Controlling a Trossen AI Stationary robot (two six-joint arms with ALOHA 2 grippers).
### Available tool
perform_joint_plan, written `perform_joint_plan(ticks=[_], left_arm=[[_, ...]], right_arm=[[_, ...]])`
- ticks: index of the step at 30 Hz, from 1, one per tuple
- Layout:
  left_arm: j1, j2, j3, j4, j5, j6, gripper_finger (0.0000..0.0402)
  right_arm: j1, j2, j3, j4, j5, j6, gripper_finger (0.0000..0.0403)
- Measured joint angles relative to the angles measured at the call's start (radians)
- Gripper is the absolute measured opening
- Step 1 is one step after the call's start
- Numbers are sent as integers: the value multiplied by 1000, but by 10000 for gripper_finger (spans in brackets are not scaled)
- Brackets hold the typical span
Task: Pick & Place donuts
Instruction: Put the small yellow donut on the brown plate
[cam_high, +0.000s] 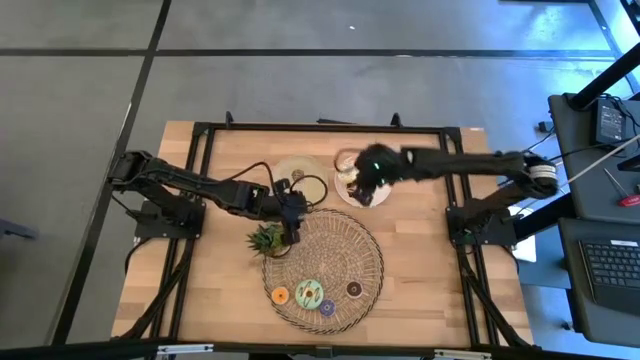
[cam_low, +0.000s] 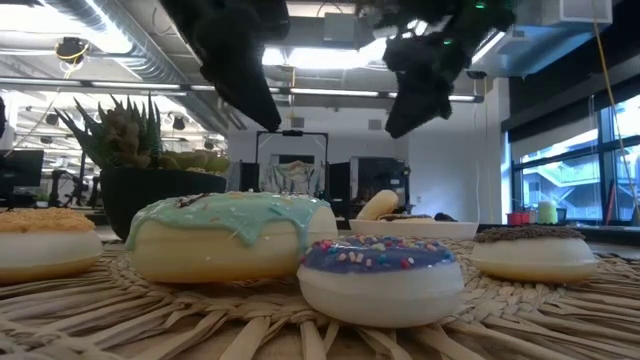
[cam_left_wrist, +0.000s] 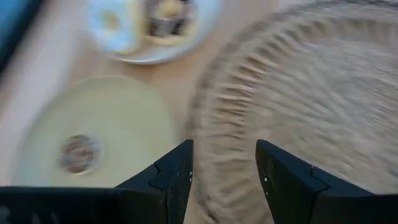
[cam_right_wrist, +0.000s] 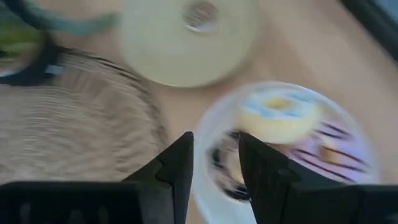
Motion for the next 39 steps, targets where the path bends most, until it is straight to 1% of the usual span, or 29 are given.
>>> perform_joint_plan(ticks=[4, 8, 11, 14, 15, 20, 25, 28, 31, 39], left_arm=[[-23, 0, 0, 47, 160, 94, 169], [-62, 0, 0, 105, 275, 170, 169], [-97, 0, 0, 101, 353, 188, 168], [-129, 0, 0, 91, 447, 181, 169], [-142, 0, 0, 89, 461, 157, 168], [-211, 4, 0, 54, 421, 40, 159], [-310, 51, 1, 85, 321, 56, 143], [-360, 98, 2, 63, 255, 46, 131], [-388, 138, 10, 30, 249, 2, 120], [-415, 204, 12, 38, 225, -64, 93]], right_arm=[[81, -83, -185, 276, -3, -7, 129], [143, -128, -302, 528, -2, -107, 129], [177, -132, -332, 596, -3, -174, 129], [191, -135, -335, 602, -2, -182, 129], [191, -134, -335, 601, -2, -182, 129], [191, -134, -335, 600, -2, -182, 129], [191, -134, -335, 598, -2, -182, 129], [191, -134, -335, 597, -2, -182, 129], [191, -134, -335, 597, -2, -178, 129], [191, -133, -335, 598, -1, -150, 129]])
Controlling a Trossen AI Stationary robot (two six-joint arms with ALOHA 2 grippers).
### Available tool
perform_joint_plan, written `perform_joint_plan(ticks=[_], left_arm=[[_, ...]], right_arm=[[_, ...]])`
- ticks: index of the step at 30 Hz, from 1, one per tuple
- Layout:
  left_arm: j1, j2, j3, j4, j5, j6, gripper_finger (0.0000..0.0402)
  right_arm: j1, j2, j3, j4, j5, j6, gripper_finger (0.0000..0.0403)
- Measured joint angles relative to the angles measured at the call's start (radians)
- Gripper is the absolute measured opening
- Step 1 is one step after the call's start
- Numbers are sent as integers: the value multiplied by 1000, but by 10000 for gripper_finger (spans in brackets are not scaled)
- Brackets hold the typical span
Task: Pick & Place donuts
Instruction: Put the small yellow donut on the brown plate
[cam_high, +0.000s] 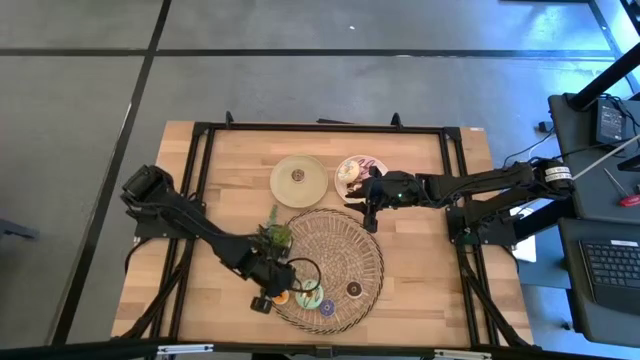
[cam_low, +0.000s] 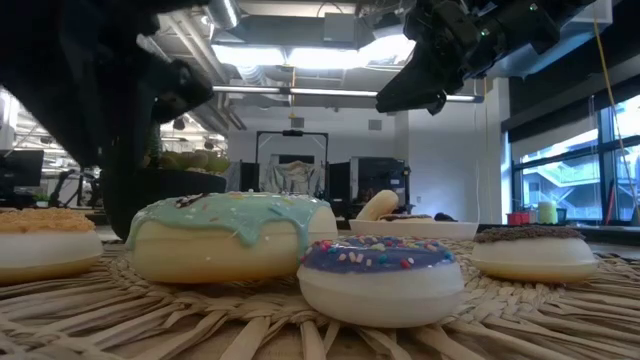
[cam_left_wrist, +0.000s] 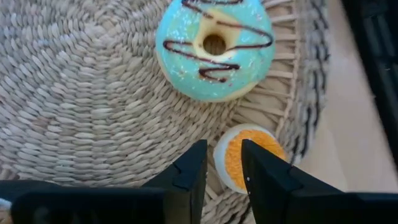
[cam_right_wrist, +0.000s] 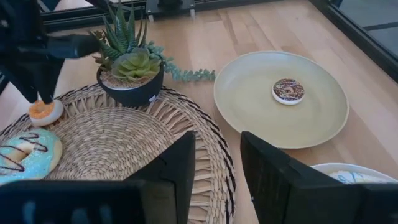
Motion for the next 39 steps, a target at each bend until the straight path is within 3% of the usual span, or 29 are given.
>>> perform_joint_plan(ticks=[9, 25, 39], left_arm=[[-1, 77, 1, 8, 38, 67, 81], [2, 84, 2, 8, 46, 185, 79], [10, 84, 2, 7, 52, 149, 116]], right_arm=[[0, 0, 0, -1, 0, 17, 129], [0, 0, 0, -2, 0, 23, 129], [-1, 0, 0, -2, 0, 20, 129]])
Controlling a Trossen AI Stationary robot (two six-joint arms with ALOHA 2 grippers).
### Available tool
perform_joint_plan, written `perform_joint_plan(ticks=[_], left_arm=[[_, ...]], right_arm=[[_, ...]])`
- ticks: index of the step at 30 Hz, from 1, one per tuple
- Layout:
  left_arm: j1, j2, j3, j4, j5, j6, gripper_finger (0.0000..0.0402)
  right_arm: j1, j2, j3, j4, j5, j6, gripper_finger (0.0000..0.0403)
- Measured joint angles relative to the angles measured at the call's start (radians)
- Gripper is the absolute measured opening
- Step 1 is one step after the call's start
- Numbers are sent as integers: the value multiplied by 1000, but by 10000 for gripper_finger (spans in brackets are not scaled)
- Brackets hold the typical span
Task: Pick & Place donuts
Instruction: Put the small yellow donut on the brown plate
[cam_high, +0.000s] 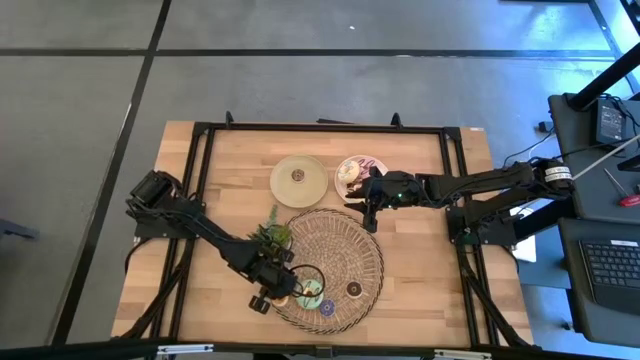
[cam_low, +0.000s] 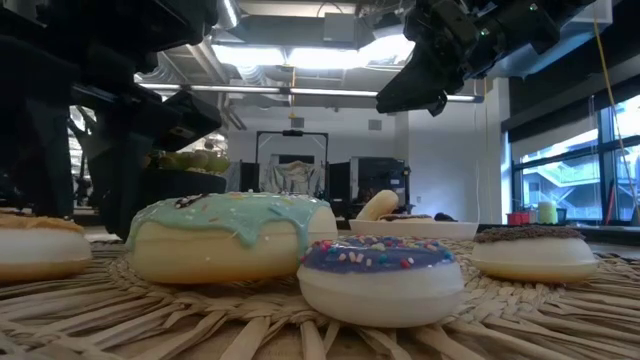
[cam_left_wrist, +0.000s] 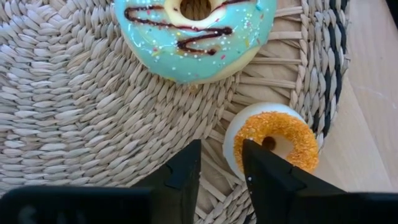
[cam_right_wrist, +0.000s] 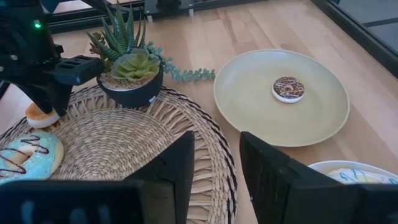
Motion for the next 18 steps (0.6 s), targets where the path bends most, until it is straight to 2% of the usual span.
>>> perform_joint_plan(ticks=[10, 18], left_arm=[[0, 0, 0, -1, 49, 0, 191], [4, -39, 0, -4, 19, 10, 197]], right_arm=[[0, 0, 0, 0, 0, -3, 129], [-2, 0, 0, -3, 0, -3, 129]])
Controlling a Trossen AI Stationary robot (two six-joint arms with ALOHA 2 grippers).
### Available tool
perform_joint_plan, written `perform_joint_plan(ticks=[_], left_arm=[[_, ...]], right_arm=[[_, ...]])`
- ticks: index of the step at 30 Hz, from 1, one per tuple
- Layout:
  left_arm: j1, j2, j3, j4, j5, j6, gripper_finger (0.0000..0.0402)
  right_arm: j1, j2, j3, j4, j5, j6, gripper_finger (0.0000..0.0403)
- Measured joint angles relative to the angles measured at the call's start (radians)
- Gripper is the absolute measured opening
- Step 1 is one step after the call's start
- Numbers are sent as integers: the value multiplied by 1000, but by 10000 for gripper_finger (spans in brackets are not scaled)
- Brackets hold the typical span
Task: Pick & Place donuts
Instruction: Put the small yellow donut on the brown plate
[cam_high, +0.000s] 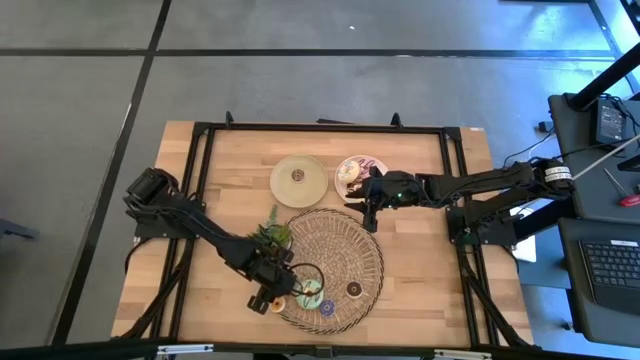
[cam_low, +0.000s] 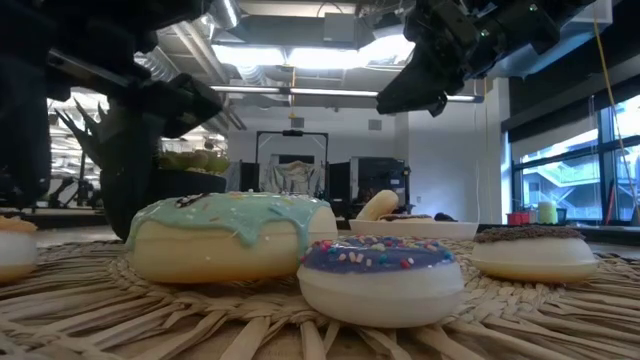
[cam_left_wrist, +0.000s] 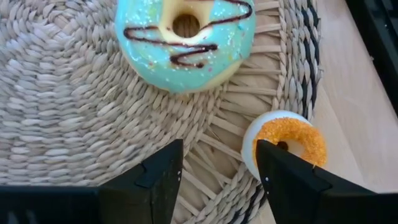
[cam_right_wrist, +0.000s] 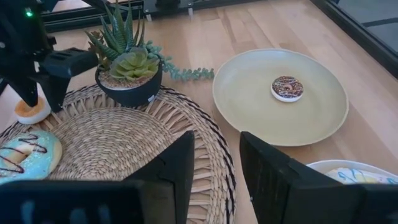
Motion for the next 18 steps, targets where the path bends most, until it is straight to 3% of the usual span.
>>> perform_joint_plan(ticks=[18], left_arm=[[-48, -1, 0, 49, -25, -69, 200]], right_arm=[[0, 1, 0, -50, 54, 8, 129]])
